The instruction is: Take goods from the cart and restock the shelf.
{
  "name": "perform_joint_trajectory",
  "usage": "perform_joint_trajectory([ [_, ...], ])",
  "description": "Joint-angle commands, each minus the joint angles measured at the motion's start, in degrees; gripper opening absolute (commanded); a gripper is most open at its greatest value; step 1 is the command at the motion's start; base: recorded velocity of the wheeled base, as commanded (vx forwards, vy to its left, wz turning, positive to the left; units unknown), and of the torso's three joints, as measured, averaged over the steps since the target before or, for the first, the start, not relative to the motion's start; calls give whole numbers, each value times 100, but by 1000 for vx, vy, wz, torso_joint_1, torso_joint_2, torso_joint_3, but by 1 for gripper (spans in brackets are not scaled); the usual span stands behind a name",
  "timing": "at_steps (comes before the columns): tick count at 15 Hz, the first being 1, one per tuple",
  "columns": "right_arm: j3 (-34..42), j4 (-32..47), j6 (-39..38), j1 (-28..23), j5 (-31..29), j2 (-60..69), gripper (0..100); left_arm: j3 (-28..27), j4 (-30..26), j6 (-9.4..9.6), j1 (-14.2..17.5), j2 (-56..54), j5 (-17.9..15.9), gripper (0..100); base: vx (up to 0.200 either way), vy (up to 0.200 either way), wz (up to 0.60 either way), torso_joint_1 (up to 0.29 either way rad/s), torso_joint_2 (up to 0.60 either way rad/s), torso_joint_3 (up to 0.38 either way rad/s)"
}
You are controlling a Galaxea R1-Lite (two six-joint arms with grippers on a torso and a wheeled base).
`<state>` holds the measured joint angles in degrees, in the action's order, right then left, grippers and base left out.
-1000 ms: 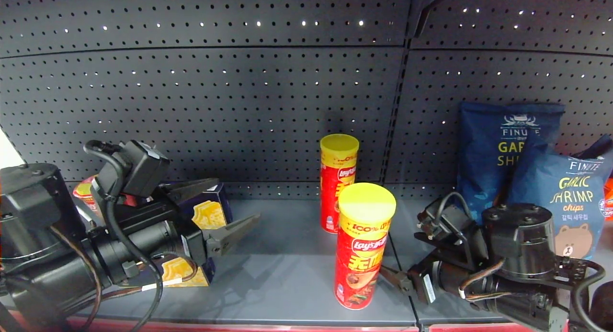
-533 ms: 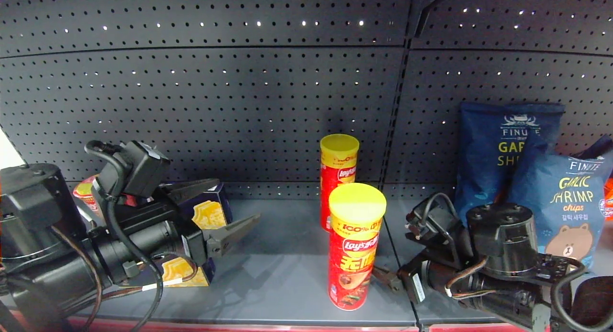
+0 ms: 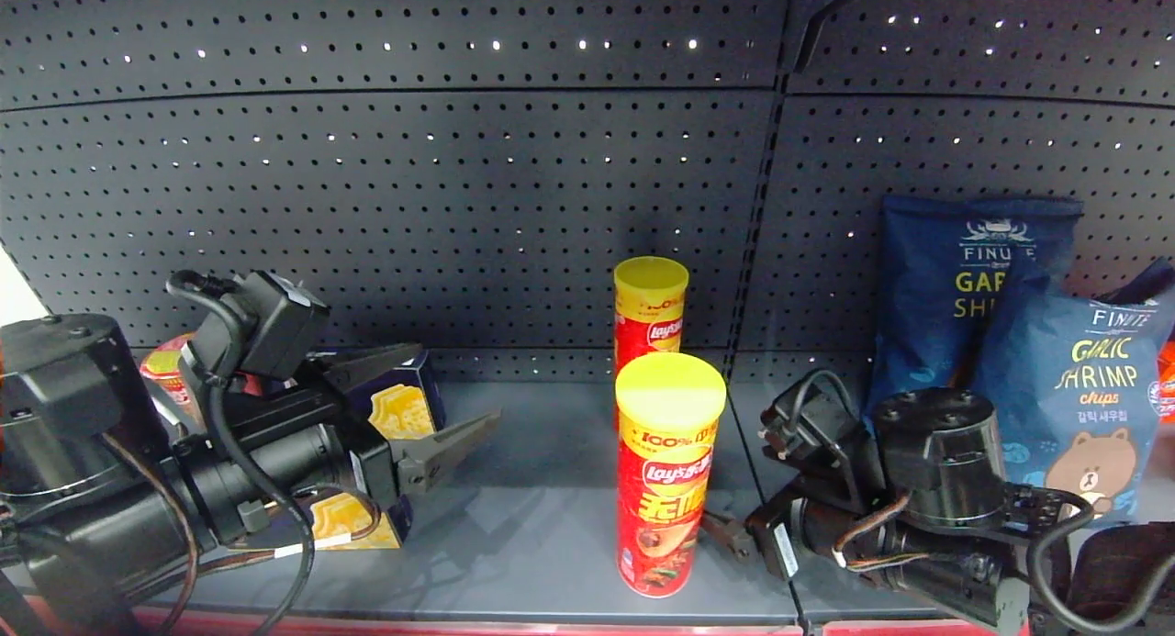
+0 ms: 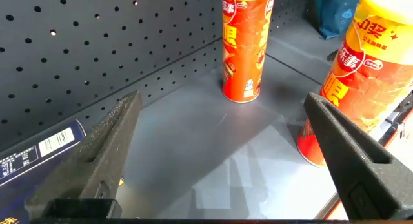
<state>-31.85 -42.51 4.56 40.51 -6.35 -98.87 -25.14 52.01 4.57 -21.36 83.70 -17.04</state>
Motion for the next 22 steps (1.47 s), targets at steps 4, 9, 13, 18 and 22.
perform_joint_trajectory([
  [4,118,6,-8,-140,-112,245,100,-9,3,9,0,15,-10,100,0,0,0,0,0,0],
  [9,575,6,-25,-535,-112,966,100,114,11,17,-9,-38,-10,100,0,0,0,0,0,0],
  [13,575,-109,-219,-632,-138,1150,100,264,11,9,0,-328,-10,100,0,0,0,0,0,0],
  [18,935,-73,-219,-676,-314,2064,100,677,3,17,396,-1014,-1,100,0,0,0,0,0,0],
  [22,1375,-38,-210,-1405,-323,3119,100,1116,-6,-18,1099,-1989,-27,100,0,0,0,0,0,0],
])
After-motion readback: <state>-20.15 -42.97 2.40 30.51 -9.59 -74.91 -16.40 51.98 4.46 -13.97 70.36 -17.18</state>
